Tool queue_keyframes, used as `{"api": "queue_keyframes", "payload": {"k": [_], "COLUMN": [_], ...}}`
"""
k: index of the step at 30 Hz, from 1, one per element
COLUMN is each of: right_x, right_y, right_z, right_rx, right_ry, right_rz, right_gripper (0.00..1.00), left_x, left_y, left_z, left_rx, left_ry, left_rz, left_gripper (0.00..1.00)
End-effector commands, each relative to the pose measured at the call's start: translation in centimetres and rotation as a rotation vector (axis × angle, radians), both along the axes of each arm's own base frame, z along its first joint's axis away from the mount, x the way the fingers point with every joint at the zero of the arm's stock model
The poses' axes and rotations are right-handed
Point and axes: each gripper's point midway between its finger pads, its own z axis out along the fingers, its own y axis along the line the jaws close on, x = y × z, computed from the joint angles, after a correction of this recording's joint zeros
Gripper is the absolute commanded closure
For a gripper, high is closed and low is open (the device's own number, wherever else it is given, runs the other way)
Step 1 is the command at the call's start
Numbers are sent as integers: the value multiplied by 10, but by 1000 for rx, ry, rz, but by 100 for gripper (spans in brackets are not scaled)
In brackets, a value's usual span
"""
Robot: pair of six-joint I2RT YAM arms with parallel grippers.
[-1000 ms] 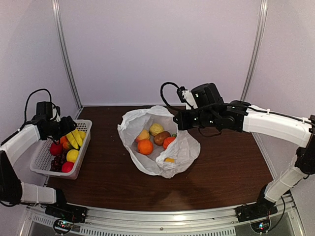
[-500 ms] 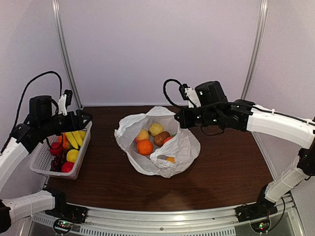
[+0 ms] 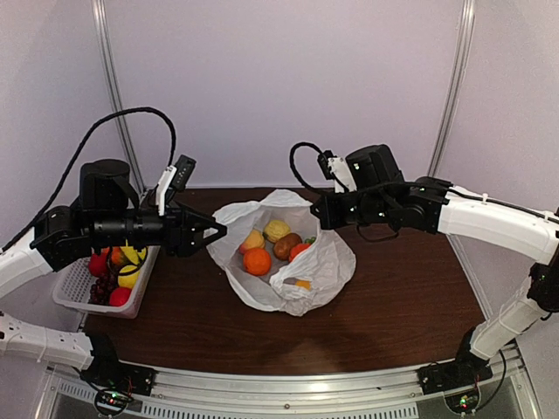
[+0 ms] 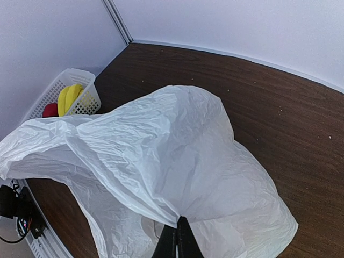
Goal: Untie the knot of the plastic bag and take out the fruit
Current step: Reach into the gripper of the takeout bag.
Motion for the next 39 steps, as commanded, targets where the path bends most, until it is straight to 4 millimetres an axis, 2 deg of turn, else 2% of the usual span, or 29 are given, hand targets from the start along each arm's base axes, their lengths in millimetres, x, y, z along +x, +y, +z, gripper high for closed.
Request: {"api": "queue_keyframes", "payload": {"k": [1, 4, 11, 13, 16, 18, 21, 24, 36, 39], "right_x": [-3, -2, -1, -2, -2, -2, -2, -2, -4, -5], "right_y": [-6, -6, -5, -5, -5, -4, -4, -4, -4, -3], "right_z": [4, 3, 4, 4, 3, 1, 2, 5, 6, 7], "right_rx": [0, -3, -3, -1, 1, 4, 8, 13, 23, 28], "right_ry": [0, 2, 1, 2, 6, 13, 13, 9, 16, 19], "right_rz": [-5, -4, -4, -4, -6, -7, -8, -7, -2, 1], "right_gripper": [100, 100, 100, 100, 100, 100, 100, 100, 100, 100], "left_x": [-12, -11, 9, 17, 40, 45, 52, 58, 73, 83], "left_y": [-30, -44, -74, -78, -78, -86, -97, -99, -90, -87], "left_z": [38, 31, -31, -43, -63, -77, -109, -130, -193, -202], "left_rx": [-97, -67, 173, 207, 285, 323, 390, 450, 609, 639], "left_ry": [-98, -95, -19, -11, -6, 11, 42, 51, 68, 81], "left_rz": [-95, -115, -79, -54, 47, 47, 38, 46, 87, 124], "left_gripper": [44, 45, 52, 53, 58, 58, 61, 61, 68, 70]}}
